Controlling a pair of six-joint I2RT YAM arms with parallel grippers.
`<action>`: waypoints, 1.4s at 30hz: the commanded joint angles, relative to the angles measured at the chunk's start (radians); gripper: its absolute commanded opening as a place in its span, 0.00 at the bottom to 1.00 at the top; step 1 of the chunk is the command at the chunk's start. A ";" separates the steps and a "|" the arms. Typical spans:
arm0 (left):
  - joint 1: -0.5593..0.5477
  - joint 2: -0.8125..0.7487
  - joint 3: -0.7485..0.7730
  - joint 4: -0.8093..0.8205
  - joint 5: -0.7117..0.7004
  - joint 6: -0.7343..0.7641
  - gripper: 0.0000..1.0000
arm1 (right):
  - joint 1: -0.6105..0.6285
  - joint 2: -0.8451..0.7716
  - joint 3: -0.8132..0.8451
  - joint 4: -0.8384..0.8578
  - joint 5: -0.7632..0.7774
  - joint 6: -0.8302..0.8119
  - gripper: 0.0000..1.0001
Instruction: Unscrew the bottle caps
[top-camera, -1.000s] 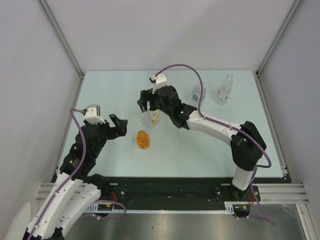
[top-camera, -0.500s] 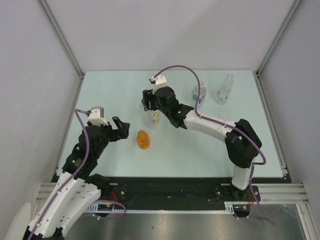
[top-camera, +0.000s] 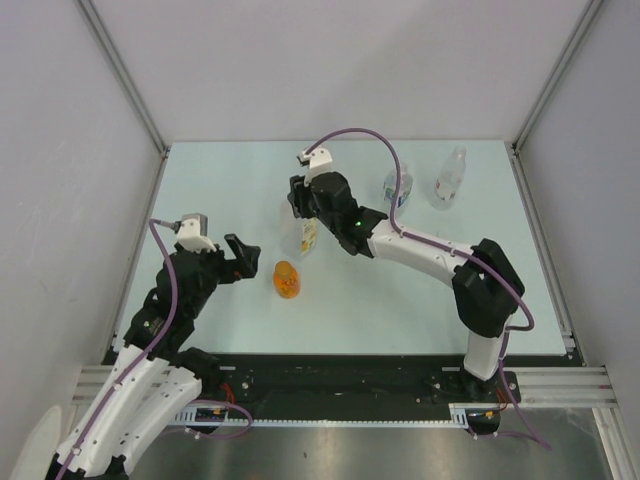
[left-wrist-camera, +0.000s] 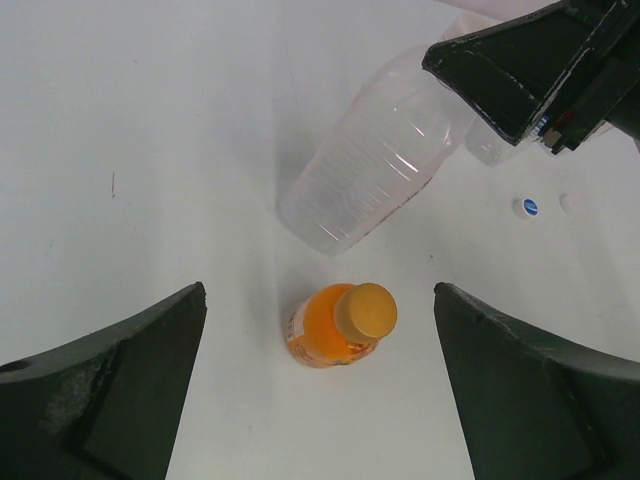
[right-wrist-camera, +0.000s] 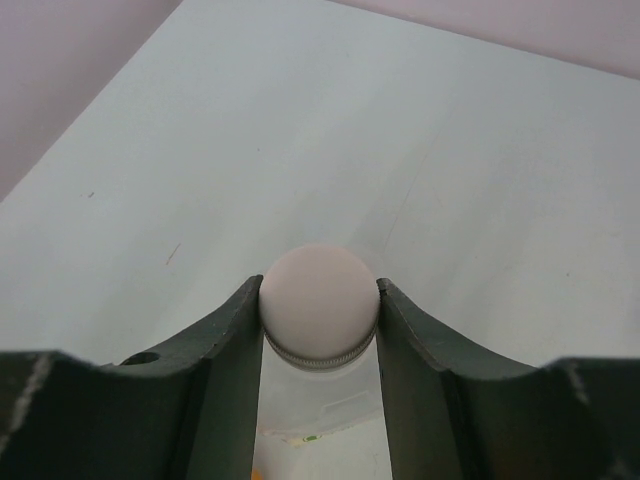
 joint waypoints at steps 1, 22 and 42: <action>0.008 -0.007 -0.006 0.040 0.009 0.006 1.00 | 0.015 -0.105 0.016 -0.038 0.023 -0.027 0.09; 0.009 0.228 0.206 0.676 0.836 -0.002 1.00 | -0.299 -0.612 -0.097 -0.247 -0.655 0.255 0.00; 0.008 0.423 0.210 0.977 1.255 -0.192 1.00 | -0.393 -0.857 -0.306 0.058 -1.214 0.325 0.00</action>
